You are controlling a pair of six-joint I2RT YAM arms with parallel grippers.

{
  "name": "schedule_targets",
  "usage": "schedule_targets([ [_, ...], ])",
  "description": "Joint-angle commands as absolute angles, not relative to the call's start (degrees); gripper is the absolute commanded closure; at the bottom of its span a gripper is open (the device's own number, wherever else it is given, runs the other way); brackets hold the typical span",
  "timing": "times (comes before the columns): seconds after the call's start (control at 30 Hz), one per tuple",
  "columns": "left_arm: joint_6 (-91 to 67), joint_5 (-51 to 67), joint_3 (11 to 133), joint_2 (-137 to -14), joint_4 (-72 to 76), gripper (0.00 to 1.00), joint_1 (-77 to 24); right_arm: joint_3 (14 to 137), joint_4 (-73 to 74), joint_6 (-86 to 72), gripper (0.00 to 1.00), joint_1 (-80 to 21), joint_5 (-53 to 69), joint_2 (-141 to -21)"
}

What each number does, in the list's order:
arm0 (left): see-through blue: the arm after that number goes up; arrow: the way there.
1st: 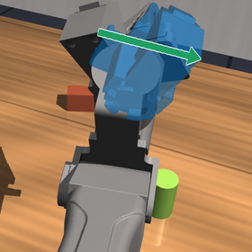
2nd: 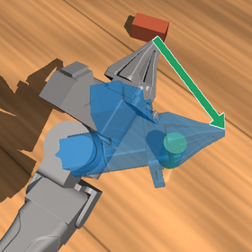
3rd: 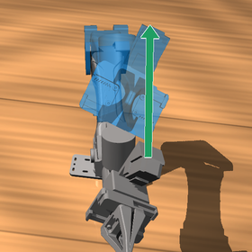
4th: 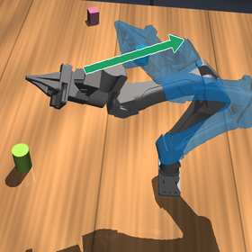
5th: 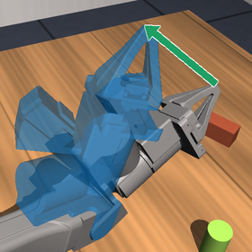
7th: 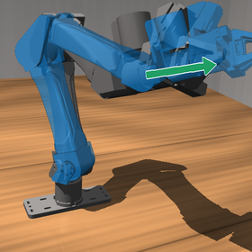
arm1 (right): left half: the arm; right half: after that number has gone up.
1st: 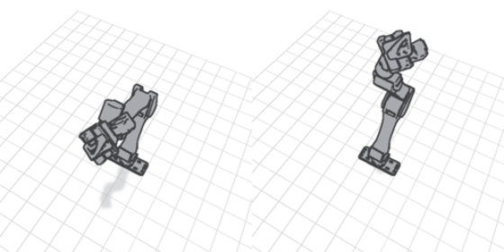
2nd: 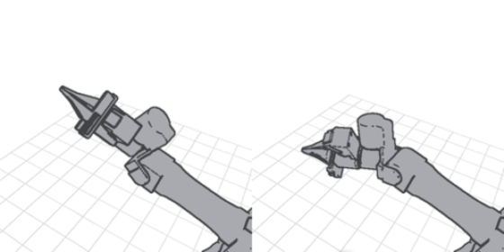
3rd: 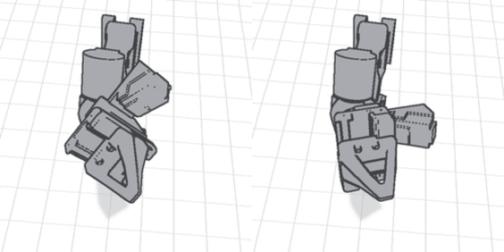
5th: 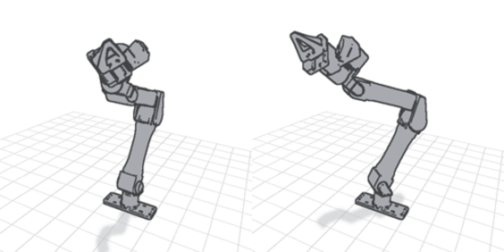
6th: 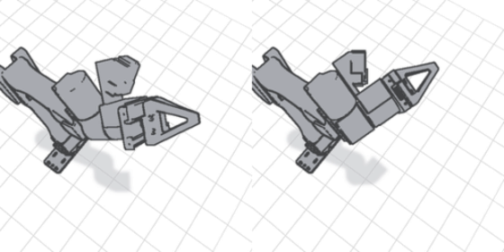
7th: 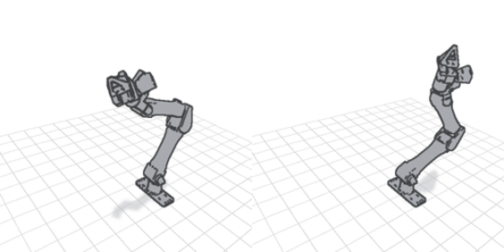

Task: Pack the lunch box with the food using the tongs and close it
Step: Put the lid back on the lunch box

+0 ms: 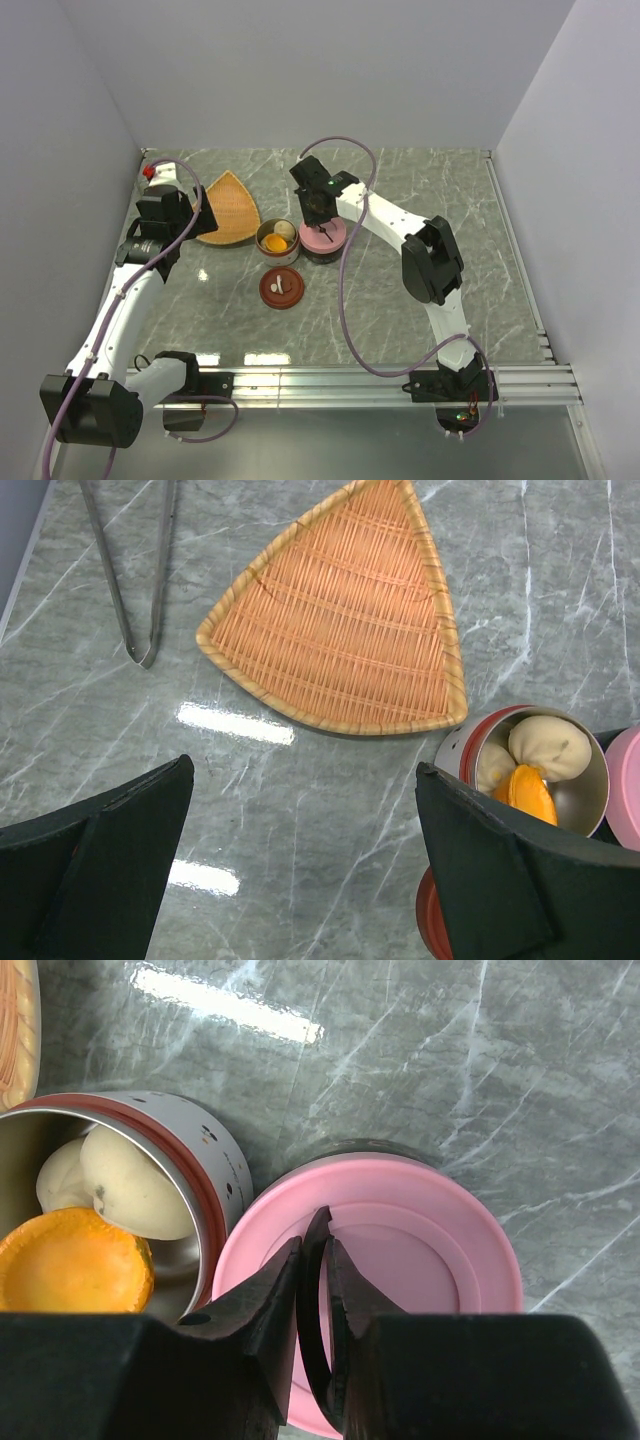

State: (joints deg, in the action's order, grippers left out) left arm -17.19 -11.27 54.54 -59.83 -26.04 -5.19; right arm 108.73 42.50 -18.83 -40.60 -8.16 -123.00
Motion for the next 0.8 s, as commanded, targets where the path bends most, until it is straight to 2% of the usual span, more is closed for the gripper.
schedule_targets([
  [0.0, -16.17, -11.16, 54.49, -59.15, -25.14, 0.01, -5.45, 109.25, 42.45, -19.16, 0.78, -40.25, -8.79, -122.17],
  [0.17, -16.17, -10.99, 54.4, -59.06, -25.22, 0.01, -5.45, 108.46, 42.19, -19.42, 0.75, -40.25, -9.05, -120.42],
  [0.37, -16.26, -10.9, 54.23, -58.89, -25.05, 0.01, -5.45, 106.35, 41.13, -19.95, 0.66, -40.25, -9.32, -116.99],
  [0.77, -16.35, -10.28, 53.88, -58.89, -24.87, 0.01, -5.54, 102.48, 39.99, -20.92, 0.66, -40.43, -8.18, -112.59],
])
